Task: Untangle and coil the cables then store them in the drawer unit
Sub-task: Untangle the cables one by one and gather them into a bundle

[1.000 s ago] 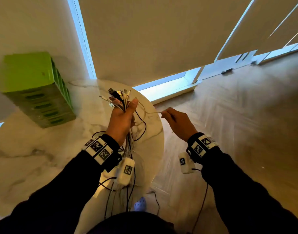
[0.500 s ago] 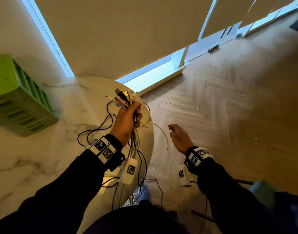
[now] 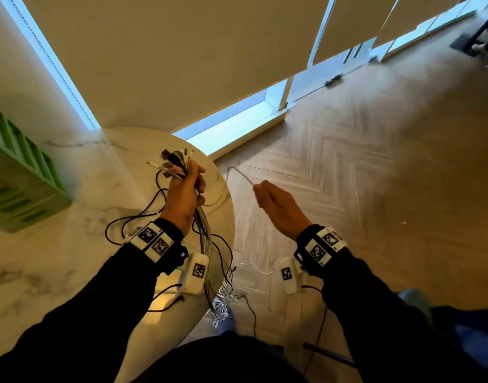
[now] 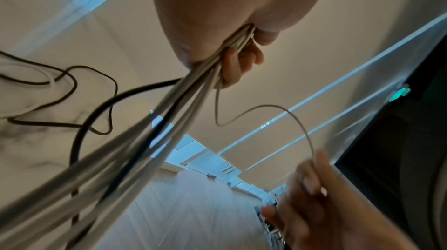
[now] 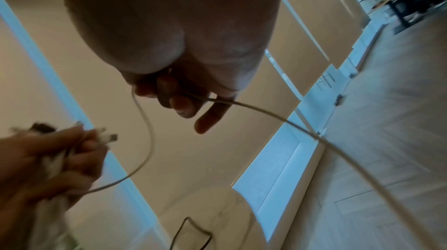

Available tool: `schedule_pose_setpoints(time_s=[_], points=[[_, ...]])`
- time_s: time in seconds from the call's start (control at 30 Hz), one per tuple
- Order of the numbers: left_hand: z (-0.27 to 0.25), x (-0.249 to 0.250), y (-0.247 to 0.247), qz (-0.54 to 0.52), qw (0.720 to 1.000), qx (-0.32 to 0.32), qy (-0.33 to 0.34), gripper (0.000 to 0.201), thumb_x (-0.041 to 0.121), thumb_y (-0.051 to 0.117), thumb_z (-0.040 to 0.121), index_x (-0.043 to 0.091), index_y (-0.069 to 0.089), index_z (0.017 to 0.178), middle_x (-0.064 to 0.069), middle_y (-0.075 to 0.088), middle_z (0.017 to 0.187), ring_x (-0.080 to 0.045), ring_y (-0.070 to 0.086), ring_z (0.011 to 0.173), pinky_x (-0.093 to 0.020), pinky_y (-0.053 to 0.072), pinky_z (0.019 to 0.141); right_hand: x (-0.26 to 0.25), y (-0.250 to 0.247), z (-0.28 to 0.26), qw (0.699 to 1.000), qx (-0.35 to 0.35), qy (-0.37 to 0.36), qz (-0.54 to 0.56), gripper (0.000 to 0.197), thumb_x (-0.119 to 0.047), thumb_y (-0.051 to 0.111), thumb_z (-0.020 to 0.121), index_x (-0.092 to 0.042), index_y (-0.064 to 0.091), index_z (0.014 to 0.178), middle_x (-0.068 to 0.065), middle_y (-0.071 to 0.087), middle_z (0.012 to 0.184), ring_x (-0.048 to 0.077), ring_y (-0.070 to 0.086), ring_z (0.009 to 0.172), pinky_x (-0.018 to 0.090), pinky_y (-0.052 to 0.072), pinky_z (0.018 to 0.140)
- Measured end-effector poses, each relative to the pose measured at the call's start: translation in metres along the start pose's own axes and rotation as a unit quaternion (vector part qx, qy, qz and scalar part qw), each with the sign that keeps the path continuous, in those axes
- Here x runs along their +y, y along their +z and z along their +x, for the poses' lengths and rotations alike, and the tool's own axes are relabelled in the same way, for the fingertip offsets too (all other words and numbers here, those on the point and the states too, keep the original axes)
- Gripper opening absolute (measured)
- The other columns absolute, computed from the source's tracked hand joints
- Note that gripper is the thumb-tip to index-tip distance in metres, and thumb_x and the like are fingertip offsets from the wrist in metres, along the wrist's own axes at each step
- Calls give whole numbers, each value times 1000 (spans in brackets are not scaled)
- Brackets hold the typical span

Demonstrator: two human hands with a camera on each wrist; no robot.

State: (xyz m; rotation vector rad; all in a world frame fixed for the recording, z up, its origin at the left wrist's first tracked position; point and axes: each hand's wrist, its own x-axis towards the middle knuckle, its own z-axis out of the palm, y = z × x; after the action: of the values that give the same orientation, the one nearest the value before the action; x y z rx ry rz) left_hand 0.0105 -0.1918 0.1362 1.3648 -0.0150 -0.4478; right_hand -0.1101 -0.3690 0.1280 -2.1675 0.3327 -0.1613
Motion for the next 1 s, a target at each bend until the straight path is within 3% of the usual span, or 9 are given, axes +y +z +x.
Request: schedule_pose_setpoints(time_s=[0.07, 0.13, 0.23, 0.37, 0.47, 0.63, 0.7, 0.83, 1.0], points=[[3, 2, -3, -66, 998, -15, -16, 32, 38, 44, 106, 21, 59, 84, 11, 49, 67, -5, 39, 56, -19, 25, 47, 23, -19, 3, 997, 0, 55, -55, 40, -44, 36, 106, -18, 54, 81, -4, 58, 71, 14, 55, 66, 29, 43, 67], [3, 4, -4, -117, 992, -50, -25, 34, 38, 43, 106, 20, 57, 81, 9, 48, 67, -5, 35, 53, -20, 23, 47, 53, -31, 4, 976, -83, 150, -136, 38, -44, 38, 105, -22, 62, 86, -3, 68, 81, 17, 65, 80, 32, 47, 78], [0, 6, 3, -137, 985, -95, -43, 38, 41, 42, 106, 18, 52, 77, 6, 42, 61, -8, 34, 51, -22, 25, 51, 74, -32, 3, 897, -233, 259, -273, 38, -40, 50, 101, -17, 59, 129, 5, 62, 133, 25, 56, 123, 36, 42, 104], [-7, 5, 20, -119, 981, -148, -46, 40, 39, 41, 106, 15, 48, 75, 4, 39, 57, -12, 40, 53, -25, 34, 57, 32, -17, 3, 941, -267, 128, -166, 83, -29, 73, 89, -19, 26, 156, 4, 25, 163, 20, 25, 149, 30, 21, 116], [-13, 6, 30, -67, 978, -194, -35, 39, 40, 43, 104, 14, 47, 75, 4, 42, 57, -16, 44, 61, -30, 37, 69, -5, -2, 4, 930, -356, 88, -30, 91, -14, 75, 87, -22, 19, 158, -1, 23, 164, 5, 22, 143, 25, 16, 113], [-4, 12, 32, 14, 968, -252, -17, 42, 49, 47, 98, 13, 49, 76, 2, 41, 59, -20, 48, 69, -38, 39, 76, -18, 4, 7, 906, -418, 69, 16, 90, 2, 72, 86, -15, 20, 156, 3, 26, 161, 3, 25, 137, 18, 25, 108], [1, 13, 27, 31, 968, -248, -10, 42, 48, 46, 100, 13, 49, 77, 3, 41, 58, -18, 52, 69, -37, 42, 79, -12, -4, 9, 908, -406, 93, 47, 85, -3, 73, 86, -15, 25, 155, 5, 31, 161, 5, 28, 139, 20, 26, 110], [4, 10, 26, 71, 967, -243, -3, 45, 51, 45, 101, 12, 49, 80, 4, 42, 59, -20, 57, 74, -41, 47, 88, -5, -21, 16, 940, -311, 134, 35, 96, -34, 81, 80, -28, 24, 157, -1, 28, 163, 14, 25, 148, 44, 22, 123], [-10, 15, 53, 75, 953, -291, -47, 41, 48, 46, 99, 13, 47, 77, -5, 41, 65, -17, 60, 74, -25, 50, 69, -24, 4, 12, 949, -296, 95, 46, 77, -31, 84, 80, -24, 44, 146, -4, 46, 151, 7, 44, 131, 25, 32, 113]])
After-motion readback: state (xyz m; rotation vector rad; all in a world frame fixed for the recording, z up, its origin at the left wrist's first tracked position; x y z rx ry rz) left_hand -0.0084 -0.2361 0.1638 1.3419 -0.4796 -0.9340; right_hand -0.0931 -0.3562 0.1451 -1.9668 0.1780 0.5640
